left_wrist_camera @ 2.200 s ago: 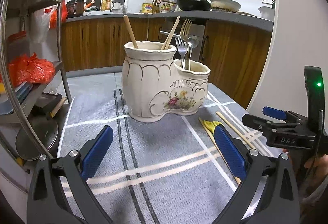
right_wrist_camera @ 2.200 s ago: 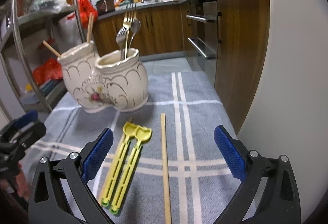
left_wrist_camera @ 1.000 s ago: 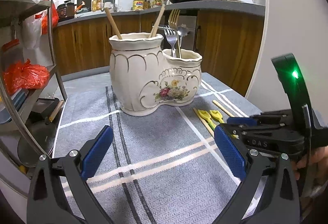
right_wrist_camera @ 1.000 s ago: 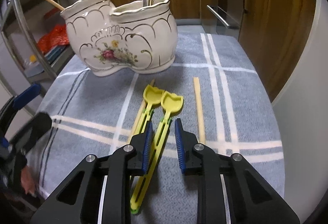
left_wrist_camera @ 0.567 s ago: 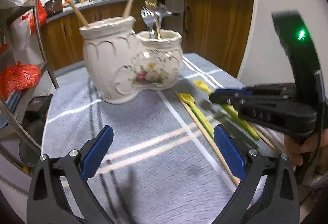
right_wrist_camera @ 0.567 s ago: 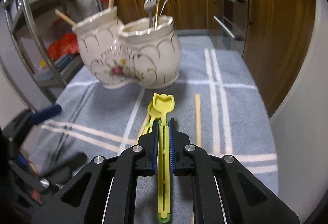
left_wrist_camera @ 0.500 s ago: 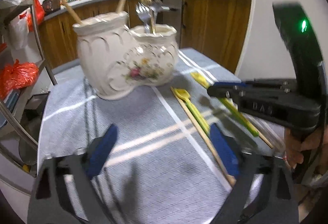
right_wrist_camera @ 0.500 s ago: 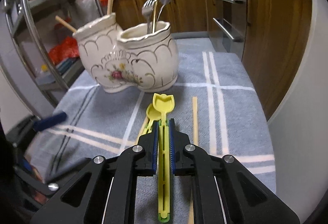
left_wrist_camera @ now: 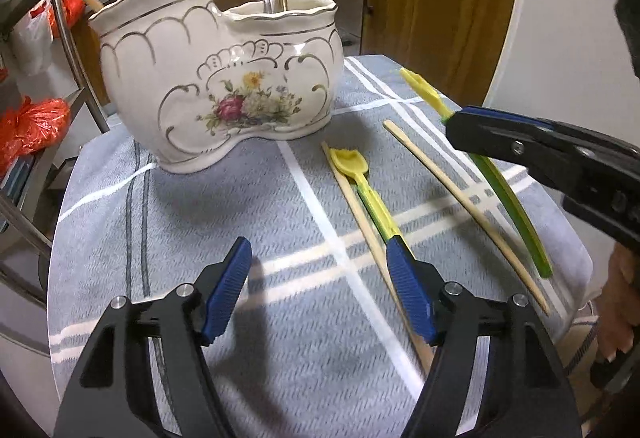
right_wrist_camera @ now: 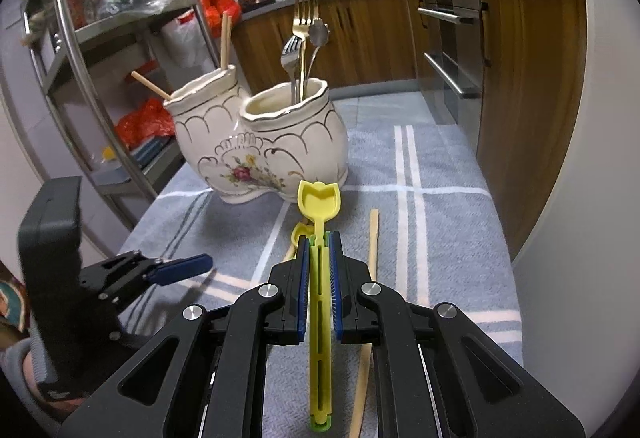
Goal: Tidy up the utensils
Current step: 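Grasp a yellow tulip spoon with the right tool while the left tool grasps a chopstick, then drop the chopstick in the tall cup with left tool while right tool drops spoon in short cup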
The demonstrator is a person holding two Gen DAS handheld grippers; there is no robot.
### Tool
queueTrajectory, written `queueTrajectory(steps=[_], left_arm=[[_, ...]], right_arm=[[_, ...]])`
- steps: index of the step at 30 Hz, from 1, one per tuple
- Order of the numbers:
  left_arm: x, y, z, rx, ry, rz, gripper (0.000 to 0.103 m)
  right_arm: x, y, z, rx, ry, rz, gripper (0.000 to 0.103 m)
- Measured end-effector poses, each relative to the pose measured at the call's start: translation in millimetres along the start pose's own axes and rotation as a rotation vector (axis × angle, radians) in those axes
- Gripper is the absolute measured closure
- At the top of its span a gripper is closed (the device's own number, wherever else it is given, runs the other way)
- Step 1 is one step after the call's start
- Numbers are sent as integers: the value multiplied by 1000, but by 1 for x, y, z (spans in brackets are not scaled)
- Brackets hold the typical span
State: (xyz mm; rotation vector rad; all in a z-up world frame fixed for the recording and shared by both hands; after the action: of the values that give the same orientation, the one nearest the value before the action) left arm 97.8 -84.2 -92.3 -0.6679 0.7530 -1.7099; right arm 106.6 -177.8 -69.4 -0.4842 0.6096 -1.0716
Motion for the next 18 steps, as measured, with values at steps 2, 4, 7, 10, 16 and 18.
queueTrajectory(steps=[2, 4, 7, 10, 16, 18], left_arm=[[3, 5, 3, -19, 11, 11, 35], [9, 8, 4, -36, 20, -2, 45], [18, 9, 5, -58, 38, -37, 67], [27, 8, 6, -81, 81, -70, 90], [11, 3, 10, -81, 107, -104, 97], [3, -4, 10, -49, 109, -103, 97]], right_arm=[[0, -1, 1, 4, 3, 6, 92], [0, -3, 1, 8, 5, 12, 92], [0, -4, 2, 13, 6, 19, 92], [1, -6, 3, 17, 8, 27, 92], [-3, -13, 5, 48, 4, 53, 92], [-5, -15, 6, 60, 1, 55, 92]])
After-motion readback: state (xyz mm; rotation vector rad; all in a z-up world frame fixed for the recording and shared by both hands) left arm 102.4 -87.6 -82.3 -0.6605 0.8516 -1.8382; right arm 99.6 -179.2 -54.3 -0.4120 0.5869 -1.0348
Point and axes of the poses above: each gripper's, at about its wrist camera, not at the fingertips, and y roughly the way its jaws point, x to its right, z to its top, the point moved 6 cm from there along y, roughly the way its jaws point, and after that the axes turned 6 degrees about -z, right-handed, at the moved point
